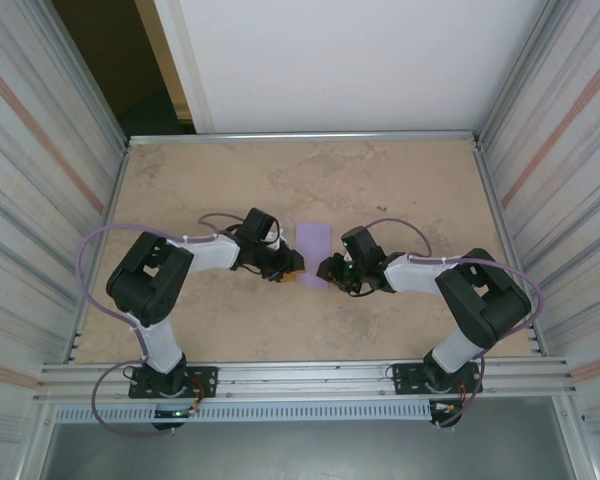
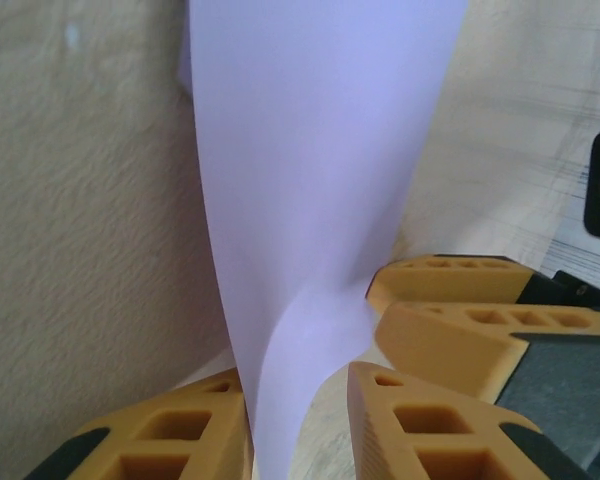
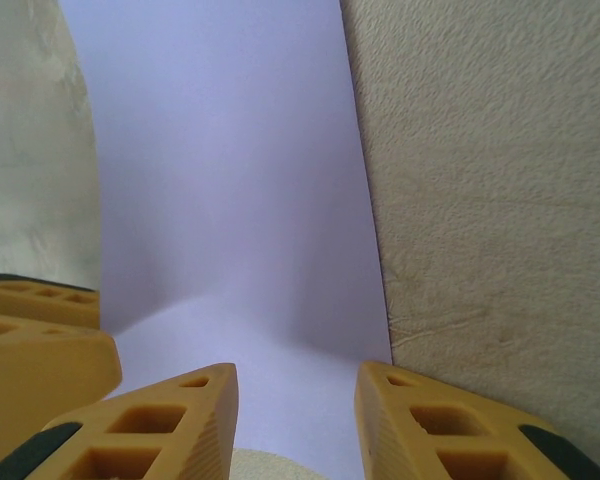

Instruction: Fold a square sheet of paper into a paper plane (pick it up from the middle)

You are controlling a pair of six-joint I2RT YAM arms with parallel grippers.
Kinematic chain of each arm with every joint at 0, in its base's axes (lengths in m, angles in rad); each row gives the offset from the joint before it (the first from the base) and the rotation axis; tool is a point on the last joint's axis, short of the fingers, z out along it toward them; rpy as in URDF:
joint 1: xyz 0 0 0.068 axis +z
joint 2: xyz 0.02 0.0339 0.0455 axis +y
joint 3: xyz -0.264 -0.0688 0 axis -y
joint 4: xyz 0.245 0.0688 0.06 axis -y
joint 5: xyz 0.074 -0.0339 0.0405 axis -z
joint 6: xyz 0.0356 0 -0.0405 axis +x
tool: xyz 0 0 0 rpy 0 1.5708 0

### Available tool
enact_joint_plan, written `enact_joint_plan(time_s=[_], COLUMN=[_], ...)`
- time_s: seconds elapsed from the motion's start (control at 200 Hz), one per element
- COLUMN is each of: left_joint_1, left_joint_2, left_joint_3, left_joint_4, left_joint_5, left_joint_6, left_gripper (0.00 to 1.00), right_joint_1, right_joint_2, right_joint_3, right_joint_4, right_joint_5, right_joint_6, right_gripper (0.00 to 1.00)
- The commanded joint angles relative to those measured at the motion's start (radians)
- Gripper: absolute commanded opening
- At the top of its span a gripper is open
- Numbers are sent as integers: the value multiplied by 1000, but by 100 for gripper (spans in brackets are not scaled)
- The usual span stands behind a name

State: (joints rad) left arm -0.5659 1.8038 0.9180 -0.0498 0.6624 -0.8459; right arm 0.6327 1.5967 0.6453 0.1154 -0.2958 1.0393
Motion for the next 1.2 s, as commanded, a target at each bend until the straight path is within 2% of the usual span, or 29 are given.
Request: enact_joint_plan(time_s=[0.0, 0.135, 0.431, 0.722, 0.817, 0.927, 1.052, 1.198], left_joint_1=[24, 41, 50, 55, 55, 54, 55, 57], left_joint_2=[31, 69, 121, 113, 105, 93, 74, 67], left_joint_3=[36, 80, 143, 139, 140, 142, 142, 156], left_joint_4=[1, 0, -27, -53, -61, -79, -89, -105], left_joint_5=[33, 55, 61, 50, 40, 34, 35, 64], left_joint_6=[36, 43, 49, 46, 46, 36, 9, -37], left_gripper=[29, 28, 20, 7, 4, 3, 3, 3], right_joint_1=[-16, -18, -21, -21, -18, 9, 101, 212], right_joint_2=[19, 20, 13, -66, -114, -174, -211, -193], right_joint_3=[-45, -50, -53, -17, 10, 30, 62, 84], right_joint_4=[-76, -66, -50, -85, -112, -112, -135, -130], right_joint_5=[35, 35, 35, 74, 100, 122, 249, 388], right_joint_6=[2, 2, -8, -107, -176, -306, -509, -704], right_gripper=[36, 36, 37, 47, 54, 68, 80, 81])
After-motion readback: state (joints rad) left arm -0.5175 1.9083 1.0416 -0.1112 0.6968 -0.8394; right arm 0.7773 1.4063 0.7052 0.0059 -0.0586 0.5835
